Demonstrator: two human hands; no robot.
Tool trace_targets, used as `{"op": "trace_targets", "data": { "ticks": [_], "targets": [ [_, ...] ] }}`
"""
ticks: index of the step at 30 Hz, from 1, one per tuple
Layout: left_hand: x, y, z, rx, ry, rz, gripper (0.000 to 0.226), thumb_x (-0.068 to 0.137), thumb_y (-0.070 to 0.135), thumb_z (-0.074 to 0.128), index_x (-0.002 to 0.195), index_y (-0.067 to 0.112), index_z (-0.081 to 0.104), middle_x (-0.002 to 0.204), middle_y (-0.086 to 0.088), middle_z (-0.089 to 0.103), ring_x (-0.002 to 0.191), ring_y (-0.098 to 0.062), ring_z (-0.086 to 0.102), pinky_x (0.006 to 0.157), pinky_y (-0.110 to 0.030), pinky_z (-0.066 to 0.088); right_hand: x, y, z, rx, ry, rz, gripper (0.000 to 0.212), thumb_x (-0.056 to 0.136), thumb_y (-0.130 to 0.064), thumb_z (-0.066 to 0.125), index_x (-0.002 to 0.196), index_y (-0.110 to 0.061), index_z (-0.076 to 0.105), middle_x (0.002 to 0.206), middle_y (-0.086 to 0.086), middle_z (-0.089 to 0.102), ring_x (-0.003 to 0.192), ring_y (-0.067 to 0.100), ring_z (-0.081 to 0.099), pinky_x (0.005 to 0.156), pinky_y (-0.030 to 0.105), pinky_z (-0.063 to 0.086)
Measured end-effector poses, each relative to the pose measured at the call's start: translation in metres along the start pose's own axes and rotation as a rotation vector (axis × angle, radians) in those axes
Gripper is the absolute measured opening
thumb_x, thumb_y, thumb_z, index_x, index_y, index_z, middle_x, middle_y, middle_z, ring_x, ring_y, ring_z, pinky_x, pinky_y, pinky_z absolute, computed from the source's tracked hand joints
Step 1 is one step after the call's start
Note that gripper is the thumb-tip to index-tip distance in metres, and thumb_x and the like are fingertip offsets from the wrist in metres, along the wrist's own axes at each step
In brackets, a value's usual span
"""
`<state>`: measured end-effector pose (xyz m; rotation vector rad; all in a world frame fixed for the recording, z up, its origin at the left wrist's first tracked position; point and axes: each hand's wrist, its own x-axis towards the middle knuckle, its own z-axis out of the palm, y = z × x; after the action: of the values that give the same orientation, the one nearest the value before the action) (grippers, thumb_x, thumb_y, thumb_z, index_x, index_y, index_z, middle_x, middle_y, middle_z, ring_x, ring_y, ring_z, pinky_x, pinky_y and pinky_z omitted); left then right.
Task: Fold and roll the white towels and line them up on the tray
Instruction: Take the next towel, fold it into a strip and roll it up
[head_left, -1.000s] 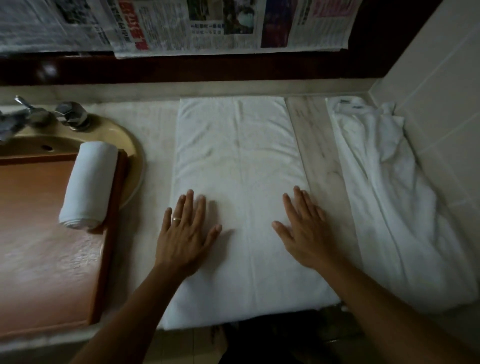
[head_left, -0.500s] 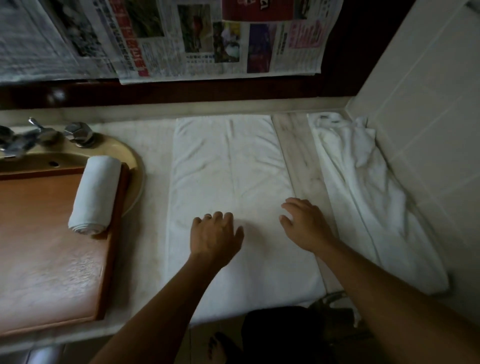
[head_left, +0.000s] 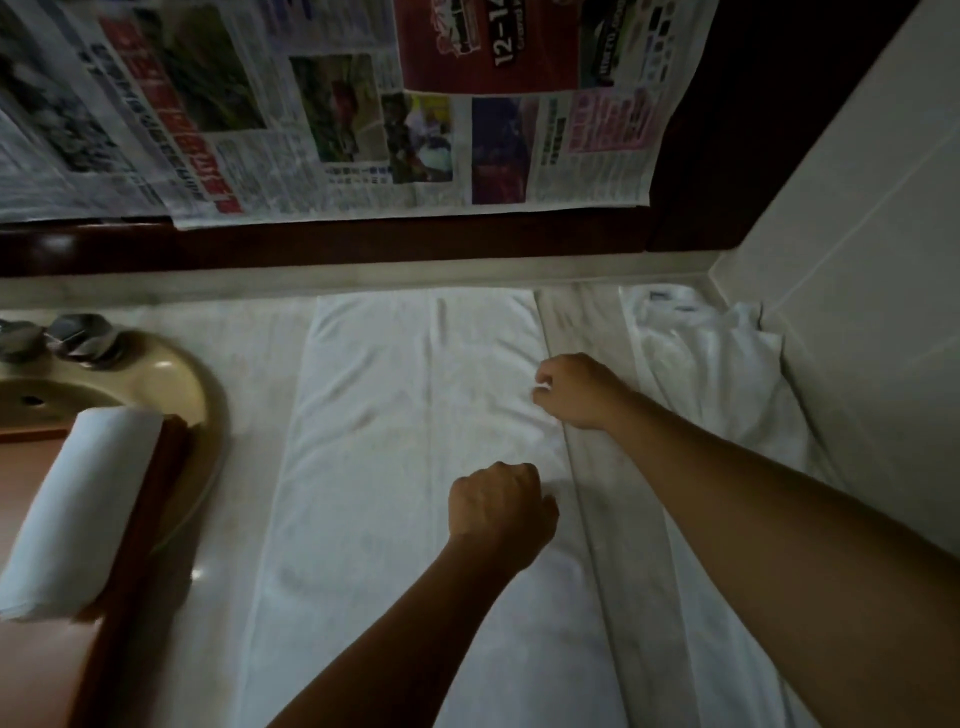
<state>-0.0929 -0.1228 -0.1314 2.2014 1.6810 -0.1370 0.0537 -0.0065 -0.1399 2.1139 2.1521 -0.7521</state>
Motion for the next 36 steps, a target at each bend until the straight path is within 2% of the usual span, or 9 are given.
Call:
{"op": "trace_targets", "data": {
  "ticks": [1,3,5,8,18,25,28,31,36],
  "targets": [
    [0.010,0.007,0.000,-0.004,-0.003,-0.006,0.031,0.100,0.047,0.045,0.087,0.020,0.052,0.071,0.003,0.053,0.066,-0.018,0.056,0.062,-0.029,0.041,0.017,0.004,-0.003,0.022,0.009,-0.015,0.010,0.093,-0.028,0.056,0.089,-0.020,0.060,0.093,0.003,0.060,0.090,0.025,0.062,0.076,0.031,0.048],
    [0.025,0.018,0.001,-0.032,-0.009,-0.024,0.028,0.101,0.042,0.046,0.086,0.019,0.049,0.066,0.004,0.046,0.058,-0.014,0.048,0.059,-0.028,0.038,0.052,0.006,-0.009,0.028,0.044,-0.047,0.023,0.093,-0.018,0.055,0.071,-0.023,0.050,0.080,-0.001,0.050,0.081,0.022,0.056,0.072,0.030,0.044],
    [0.036,0.027,0.004,-0.068,-0.034,-0.042,0.025,0.102,0.039,0.047,0.086,0.019,0.047,0.066,0.004,0.045,0.056,-0.012,0.045,0.057,-0.028,0.038,0.081,0.007,-0.014,0.000,0.079,-0.076,0.014,0.093,-0.012,0.052,0.086,-0.013,0.064,0.095,0.005,0.057,0.090,0.025,0.057,0.081,0.035,0.049],
    [0.043,0.035,0.011,-0.094,-0.075,-0.083,0.020,0.101,0.033,0.052,0.087,0.019,0.050,0.066,0.004,0.046,0.056,-0.013,0.047,0.059,-0.028,0.039,0.121,0.008,-0.020,-0.022,0.136,-0.087,0.031,0.094,-0.009,0.052,0.123,-0.006,0.063,0.128,0.015,0.057,0.115,0.034,0.057,0.096,0.037,0.048],
    [0.062,0.046,0.003,-0.156,-0.146,-0.107,0.018,0.098,0.013,0.054,0.081,0.016,0.052,0.066,0.002,0.046,0.064,-0.017,0.051,0.062,-0.030,0.041,0.178,0.008,-0.016,0.108,0.227,0.056,0.043,0.091,-0.019,0.061,0.133,-0.011,0.054,0.131,0.012,0.059,0.116,0.033,0.059,0.090,0.033,0.048],
    [0.044,0.026,0.009,-0.427,0.085,-0.269,0.023,0.094,0.024,0.048,0.072,0.019,0.041,0.062,0.006,0.048,0.050,-0.009,0.041,0.046,-0.024,0.033,0.169,-0.002,-0.024,0.101,0.313,0.071,0.024,0.085,-0.019,0.064,0.109,-0.016,0.065,0.118,0.008,0.059,0.107,0.031,0.057,0.087,0.039,0.053],
    [0.031,0.010,0.002,-0.804,0.211,-0.456,0.017,0.093,0.029,0.059,0.081,0.017,0.059,0.067,0.004,0.060,0.056,-0.008,0.055,0.052,-0.021,0.046,0.159,-0.017,-0.026,0.355,0.290,0.081,0.013,0.087,-0.017,0.061,0.099,-0.014,0.061,0.099,0.004,0.064,0.089,0.025,0.063,0.075,0.033,0.054],
    [0.021,-0.007,-0.008,-1.177,0.304,-0.685,0.013,0.095,0.020,0.055,0.088,0.015,0.065,0.082,0.001,0.065,0.072,-0.013,0.063,0.060,-0.026,0.052,0.148,-0.040,-0.032,0.608,0.327,0.023,0.014,0.089,-0.014,0.061,0.102,-0.018,0.060,0.103,0.001,0.061,0.088,0.019,0.060,0.071,0.027,0.051],
    [0.002,-0.048,-0.018,-1.239,0.452,-0.705,0.032,0.097,0.033,0.056,0.075,0.010,0.055,0.069,-0.002,0.056,0.063,-0.018,0.052,0.060,-0.036,0.046,0.127,-0.092,-0.040,0.902,0.247,-0.082,0.010,0.094,-0.013,0.062,0.098,-0.015,0.071,0.087,-0.001,0.066,0.070,0.007,0.058,0.052,0.011,0.043]
  ]
}}
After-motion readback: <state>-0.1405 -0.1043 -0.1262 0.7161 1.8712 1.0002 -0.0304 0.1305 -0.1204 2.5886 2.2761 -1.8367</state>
